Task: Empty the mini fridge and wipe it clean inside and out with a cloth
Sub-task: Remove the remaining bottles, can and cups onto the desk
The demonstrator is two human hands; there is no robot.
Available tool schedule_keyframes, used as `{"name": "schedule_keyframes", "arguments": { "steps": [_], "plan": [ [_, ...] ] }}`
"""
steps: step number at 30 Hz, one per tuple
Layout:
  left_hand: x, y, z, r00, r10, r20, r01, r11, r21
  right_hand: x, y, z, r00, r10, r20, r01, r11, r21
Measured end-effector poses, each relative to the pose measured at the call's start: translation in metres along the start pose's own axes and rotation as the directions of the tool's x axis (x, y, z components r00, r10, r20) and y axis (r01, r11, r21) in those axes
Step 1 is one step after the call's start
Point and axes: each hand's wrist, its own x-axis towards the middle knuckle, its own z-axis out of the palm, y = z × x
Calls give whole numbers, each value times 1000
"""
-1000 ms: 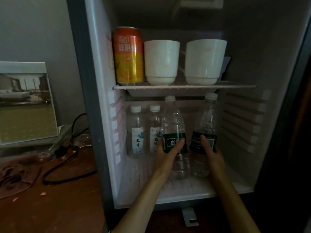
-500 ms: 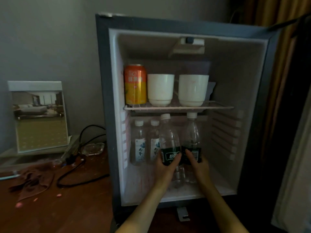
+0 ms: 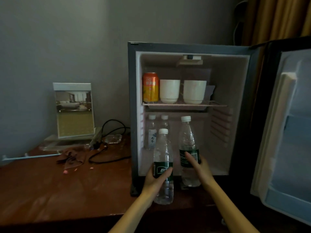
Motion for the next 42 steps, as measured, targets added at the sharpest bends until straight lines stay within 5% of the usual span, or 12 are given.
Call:
{"name": "schedule_keyframes", "arguments": {
  "steps": [12, 24, 32, 42],
  "plan": [
    [-78, 16, -109, 962, 7, -271, -24, 998, -60, -63, -2, 112, 958, 57, 280, -85, 992, 92],
    [-116, 31, -238, 782, 49, -622, -58, 998, 6, -88, 1, 250, 851, 111, 514, -210, 968, 139],
    [-107, 29, -259, 739, 281, -612, -194, 959, 205, -84, 16, 275, 815, 63, 576, -166, 978, 128],
    [-75, 18, -251, 832, 363, -420, -287, 929, 234, -69, 32, 274, 835, 19, 550, -113, 984, 136]
  ]
}}
